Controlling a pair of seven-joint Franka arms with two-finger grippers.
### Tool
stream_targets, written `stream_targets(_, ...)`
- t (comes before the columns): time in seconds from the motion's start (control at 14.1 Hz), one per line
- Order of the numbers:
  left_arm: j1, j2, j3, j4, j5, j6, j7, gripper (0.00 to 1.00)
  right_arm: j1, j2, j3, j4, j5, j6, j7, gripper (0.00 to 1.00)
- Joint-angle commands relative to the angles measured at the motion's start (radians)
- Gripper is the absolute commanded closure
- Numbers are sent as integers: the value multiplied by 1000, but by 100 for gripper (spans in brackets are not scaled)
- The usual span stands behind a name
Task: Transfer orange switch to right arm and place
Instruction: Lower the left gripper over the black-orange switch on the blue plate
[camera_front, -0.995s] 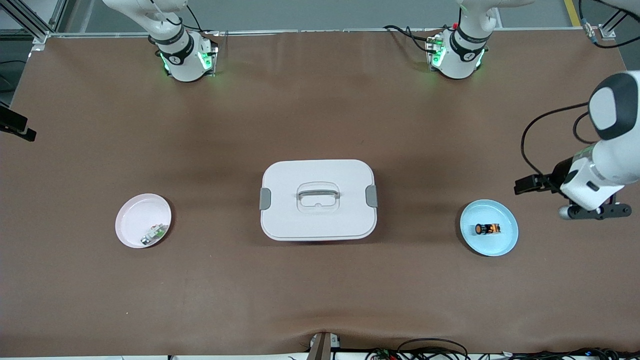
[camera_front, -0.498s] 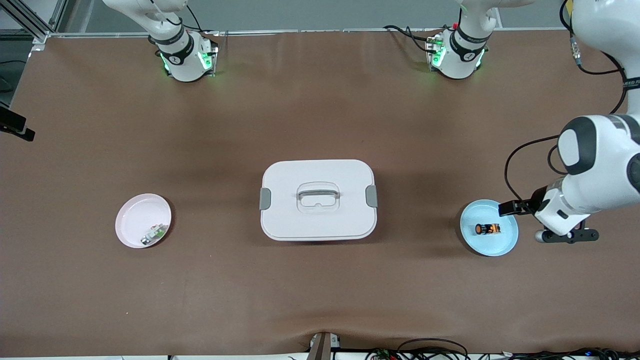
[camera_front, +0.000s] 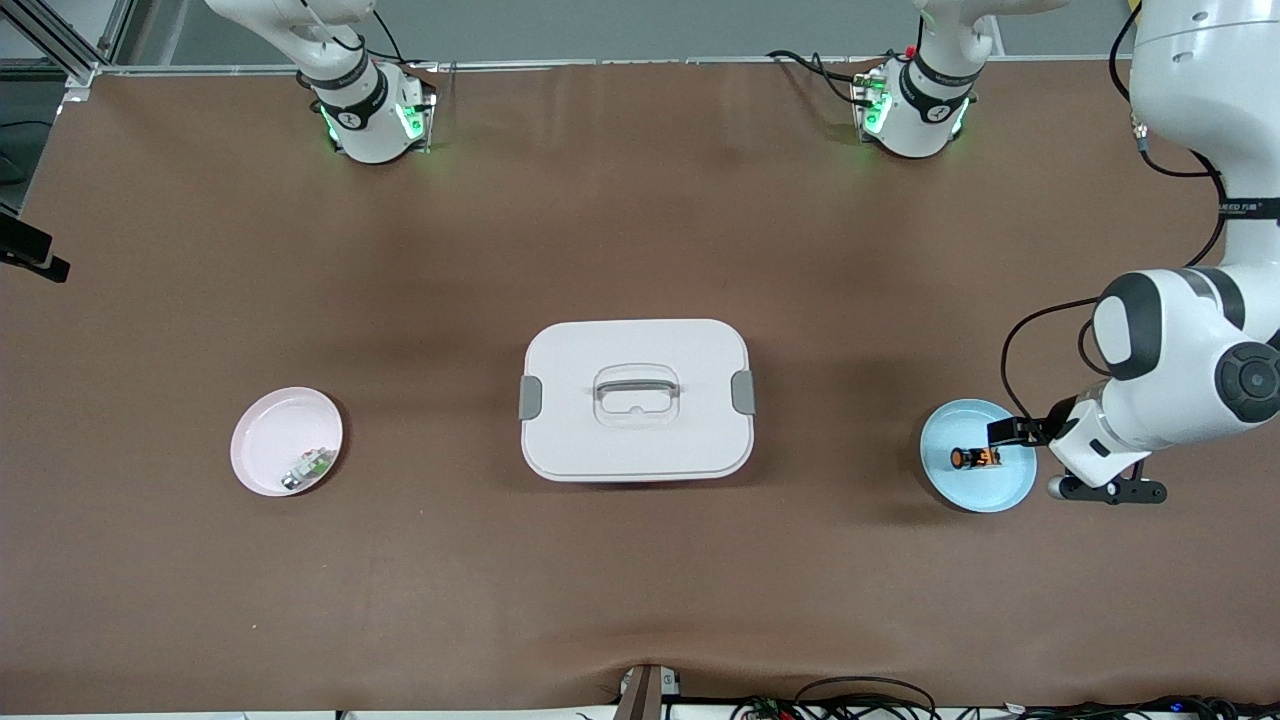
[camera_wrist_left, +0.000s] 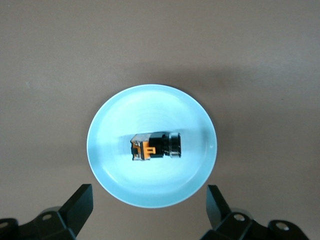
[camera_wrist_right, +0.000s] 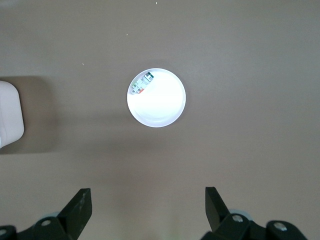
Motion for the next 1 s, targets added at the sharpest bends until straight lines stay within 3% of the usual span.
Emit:
stream_targets(0.0, 4, 44, -3, 20, 14, 33, 12, 0, -8, -19, 6, -8, -4, -4, -1, 0)
stream_targets(0.92, 1, 170, -3, 70, 9, 90, 12, 0, -8, -19, 6, -8, -5, -6, -1, 0)
